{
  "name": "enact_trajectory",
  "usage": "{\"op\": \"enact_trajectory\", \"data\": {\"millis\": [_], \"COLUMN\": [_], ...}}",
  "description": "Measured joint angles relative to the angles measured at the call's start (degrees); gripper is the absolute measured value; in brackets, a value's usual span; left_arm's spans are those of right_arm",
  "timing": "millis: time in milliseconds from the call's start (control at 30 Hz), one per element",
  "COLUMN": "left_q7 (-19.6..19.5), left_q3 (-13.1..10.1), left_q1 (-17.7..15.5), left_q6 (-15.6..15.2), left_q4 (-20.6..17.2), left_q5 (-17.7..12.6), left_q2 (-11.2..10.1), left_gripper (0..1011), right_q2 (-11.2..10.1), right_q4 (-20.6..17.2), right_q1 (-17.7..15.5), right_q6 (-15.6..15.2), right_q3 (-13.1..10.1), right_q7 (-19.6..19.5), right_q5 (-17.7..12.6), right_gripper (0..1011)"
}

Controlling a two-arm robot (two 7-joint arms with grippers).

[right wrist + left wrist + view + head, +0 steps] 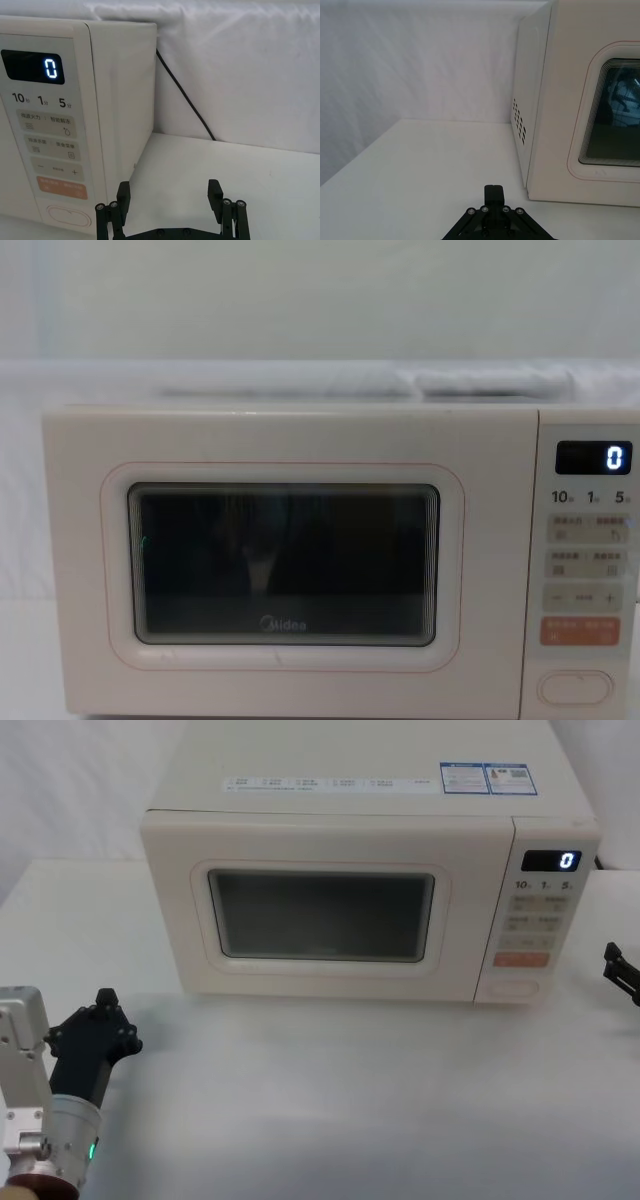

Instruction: Press the button to open the microwave door with one hand; close the microwave door with the other hand.

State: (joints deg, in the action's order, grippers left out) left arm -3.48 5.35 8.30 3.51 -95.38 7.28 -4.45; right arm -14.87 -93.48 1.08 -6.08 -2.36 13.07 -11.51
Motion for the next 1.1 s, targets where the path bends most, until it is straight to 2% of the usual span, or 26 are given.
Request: {"op": "enact_trajectory", "data": {"millis": [700,900,933,1033,1067,1100], "left_q7": [0.1,0.1,0.1,0.1,0.1,0.1], "left_q3": [0.0,0.0,0.0,0.0,0.0,0.0], "left_q1": [0.1,0.1,0.1,0.1,0.1,0.1], "left_q6": [0.0,0.0,0.0,0.0,0.0,0.0], "left_q4": [-0.2,-0.2,-0.2,-0.2,-0.2,-0.2], "left_q5": [0.0,0.1,0.1,0.1,0.1,0.1], "left_q2": [-0.1,-0.2,-0.2,-0.2,-0.2,-0.2], "left_gripper": [4,141,194,251,306,306], "right_q2": [0.0,0.0,0.0,0.0,0.0,0.0], "right_q4": [0.0,0.0,0.0,0.0,0.0,0.0], "right_q1": [0.0,0.0,0.0,0.0,0.0,0.0], "right_q6": [0.0,0.0,0.0,0.0,0.0,0.0], "right_q3": [0.0,0.0,0.0,0.0,0.0,0.0], "right_q7": [0.0,0.0,0.0,0.0,0.0,0.0], "right_q5": [0.0,0.0,0.0,0.0,0.0,0.0], "right_gripper": [1002,1002,1002,1002,1002,1002]}}
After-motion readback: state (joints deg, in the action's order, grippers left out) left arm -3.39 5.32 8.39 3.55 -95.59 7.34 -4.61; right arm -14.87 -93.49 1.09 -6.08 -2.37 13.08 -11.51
